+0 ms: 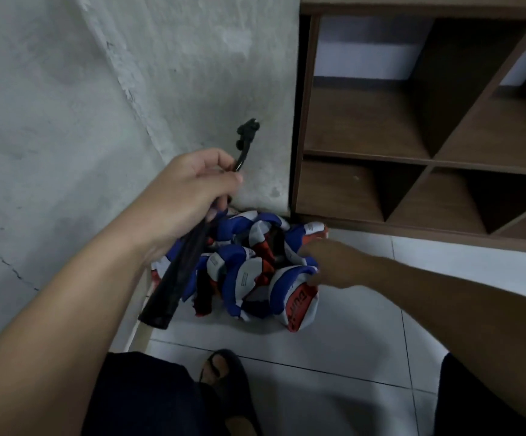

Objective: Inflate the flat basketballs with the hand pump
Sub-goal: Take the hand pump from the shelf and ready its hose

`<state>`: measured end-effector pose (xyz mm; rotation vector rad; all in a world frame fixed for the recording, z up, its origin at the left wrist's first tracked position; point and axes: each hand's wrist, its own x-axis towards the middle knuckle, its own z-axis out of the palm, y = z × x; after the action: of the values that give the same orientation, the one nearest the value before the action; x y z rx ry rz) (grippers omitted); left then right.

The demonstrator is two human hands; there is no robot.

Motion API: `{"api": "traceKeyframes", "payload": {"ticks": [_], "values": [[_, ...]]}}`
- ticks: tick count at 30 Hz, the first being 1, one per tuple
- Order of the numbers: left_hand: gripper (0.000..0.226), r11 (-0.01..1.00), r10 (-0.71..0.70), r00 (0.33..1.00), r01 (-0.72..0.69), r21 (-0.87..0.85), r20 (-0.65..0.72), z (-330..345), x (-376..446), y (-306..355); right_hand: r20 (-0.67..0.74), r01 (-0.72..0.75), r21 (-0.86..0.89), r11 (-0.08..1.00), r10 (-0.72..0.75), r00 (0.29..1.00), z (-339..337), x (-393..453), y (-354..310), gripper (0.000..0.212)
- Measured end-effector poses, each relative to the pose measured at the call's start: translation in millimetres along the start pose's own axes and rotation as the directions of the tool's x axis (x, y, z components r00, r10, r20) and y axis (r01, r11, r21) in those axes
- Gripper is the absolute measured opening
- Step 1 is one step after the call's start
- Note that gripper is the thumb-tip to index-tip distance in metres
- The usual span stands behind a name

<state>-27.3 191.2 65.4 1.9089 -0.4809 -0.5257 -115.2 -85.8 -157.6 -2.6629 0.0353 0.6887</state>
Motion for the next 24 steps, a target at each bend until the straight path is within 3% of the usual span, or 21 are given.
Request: {"api": "traceKeyframes", "payload": {"ticks": [2,4,9,12,16,19,21,24], "values": [[0.015,0.993,0.020,0.999,-0.015,-0.117,0.041,-4,2,-1,0.020,0.018,0.017,1.000,-0.018,1.000,26,15,-6,0.044],[0.016,0.979,0.047,0.995,-0.029,-0.204,0.084,-5,1,-2,0.022,0.018,0.063,0.998,-0.019,1.000,48,23,-17,0.067],[0.007,0.992,-0.037,0.990,0.053,-0.115,0.138,2,7,-10,-0.097,-0.009,0.004,1.000,0.010,0.995,89,41,-16,0.086],[0.009,0.984,-0.112,0.984,0.130,-0.126,0.141,2,12,-14,-0.116,0.034,-0.099,0.995,-0.046,0.992,93,45,-11,0.092],[0.011,0.983,-0.142,0.986,0.151,-0.105,0.089,3,16,-16,-0.068,0.123,-0.248,0.961,-0.144,0.987,94,44,-6,0.089],[0.030,0.986,-0.149,0.988,0.152,-0.067,0.044,6,21,-20,-0.030,0.168,-0.306,0.937,-0.186,0.982,89,33,-5,0.089],[0.042,0.992,-0.129,0.991,0.130,-0.005,0.039,9,25,-21,0.013,0.204,-0.316,0.927,-0.211,0.977,83,22,-6,0.074],[0.033,0.992,-0.125,0.990,0.127,-0.019,0.063,17,31,-18,0.059,0.210,-0.283,0.936,-0.202,0.978,75,3,-2,0.057]]}}
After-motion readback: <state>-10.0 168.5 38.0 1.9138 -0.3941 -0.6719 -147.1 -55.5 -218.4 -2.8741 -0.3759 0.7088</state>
